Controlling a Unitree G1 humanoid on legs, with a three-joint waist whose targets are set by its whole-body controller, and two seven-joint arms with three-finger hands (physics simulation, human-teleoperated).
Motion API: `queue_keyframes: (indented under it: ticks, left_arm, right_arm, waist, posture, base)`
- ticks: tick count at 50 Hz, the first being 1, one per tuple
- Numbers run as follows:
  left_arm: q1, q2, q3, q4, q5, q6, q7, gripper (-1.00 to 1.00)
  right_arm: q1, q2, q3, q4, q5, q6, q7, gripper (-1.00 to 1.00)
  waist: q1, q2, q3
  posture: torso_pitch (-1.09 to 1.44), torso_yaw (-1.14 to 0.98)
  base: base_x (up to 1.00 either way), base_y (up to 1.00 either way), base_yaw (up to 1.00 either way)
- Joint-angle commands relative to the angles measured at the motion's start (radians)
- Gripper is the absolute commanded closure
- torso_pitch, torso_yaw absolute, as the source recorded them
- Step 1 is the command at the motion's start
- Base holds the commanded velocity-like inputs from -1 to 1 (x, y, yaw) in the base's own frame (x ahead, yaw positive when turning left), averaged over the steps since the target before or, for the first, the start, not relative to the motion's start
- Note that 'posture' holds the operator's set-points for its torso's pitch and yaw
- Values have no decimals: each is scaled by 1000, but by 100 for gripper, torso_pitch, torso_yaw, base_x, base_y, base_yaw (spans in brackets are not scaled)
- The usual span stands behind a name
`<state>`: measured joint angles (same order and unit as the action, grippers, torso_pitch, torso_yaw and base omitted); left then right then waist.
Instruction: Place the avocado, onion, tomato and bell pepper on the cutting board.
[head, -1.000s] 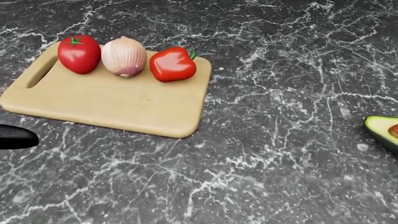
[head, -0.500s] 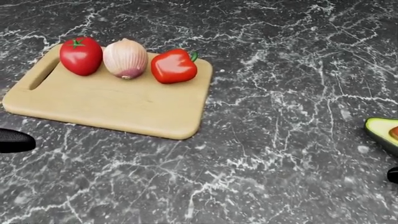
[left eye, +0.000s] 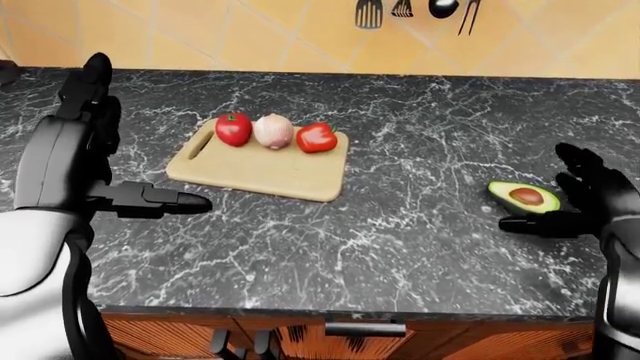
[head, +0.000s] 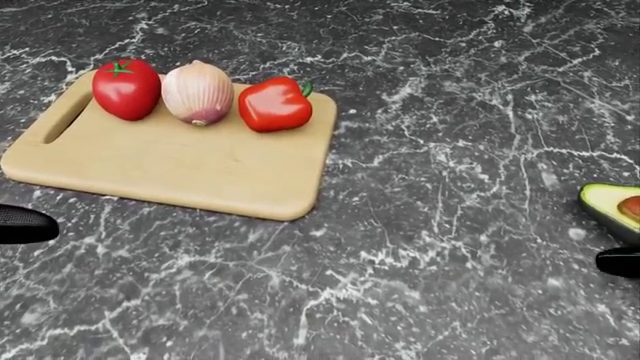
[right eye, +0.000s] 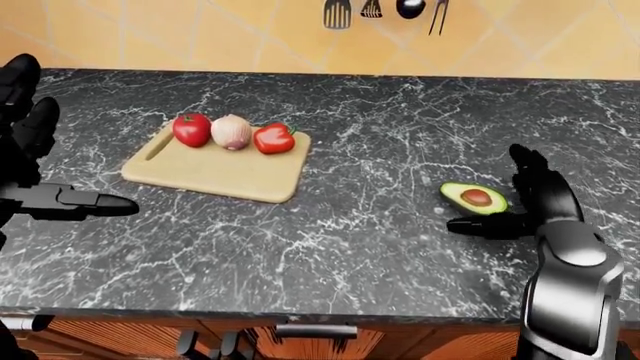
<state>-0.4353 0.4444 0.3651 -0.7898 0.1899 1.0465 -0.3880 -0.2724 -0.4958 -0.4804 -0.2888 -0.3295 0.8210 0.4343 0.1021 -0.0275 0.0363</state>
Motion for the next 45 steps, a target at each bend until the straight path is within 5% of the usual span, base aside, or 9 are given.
queue_keyframes:
  ticks: [1, 16, 21, 27, 37, 45]
  left_arm:
    - [-24, 13, 9, -21, 8, -28, 9, -100]
    - [-3, 12, 26, -35, 10, -32, -2, -100]
    - [-3, 11, 25, -37, 10, -30, -1, -100]
    - [-4, 17, 31, -44, 9, -21, -5, -100]
    - [-32, 21, 12, -22, 9, -22, 4, -100]
    - [-34, 18, 7, -16, 11, -25, 7, -100]
  right_arm:
    - [-34, -18, 1, -23, -12, -24, -22, -56]
    - [-30, -15, 12, -25, -13, -40, -4, -21]
    - [-31, -25, 5, -44, -16, -42, 24, 15]
    - [-58, -40, 10, -57, -25, -33, 42, 36]
    - [-101, -75, 18, -98, -40, 7, 91, 52]
    - [-199, -98, 88, -171, -70, 99, 138, 61]
  waist:
    - [1, -2, -20]
    - [2, -4, -22]
    - [3, -5, -21]
    - [3, -4, -22]
    - [4, 2, -20]
    - [2, 4, -19]
  posture:
    - [0, 13]
    - [0, 13]
    - [0, 13]
    - [0, 13]
    - [0, 13]
    - [0, 13]
  base:
    - [0, 0, 0]
    - [0, 0, 0]
    - [0, 0, 0]
    - [0, 0, 0]
    - [0, 0, 0]
    - [0, 0, 0]
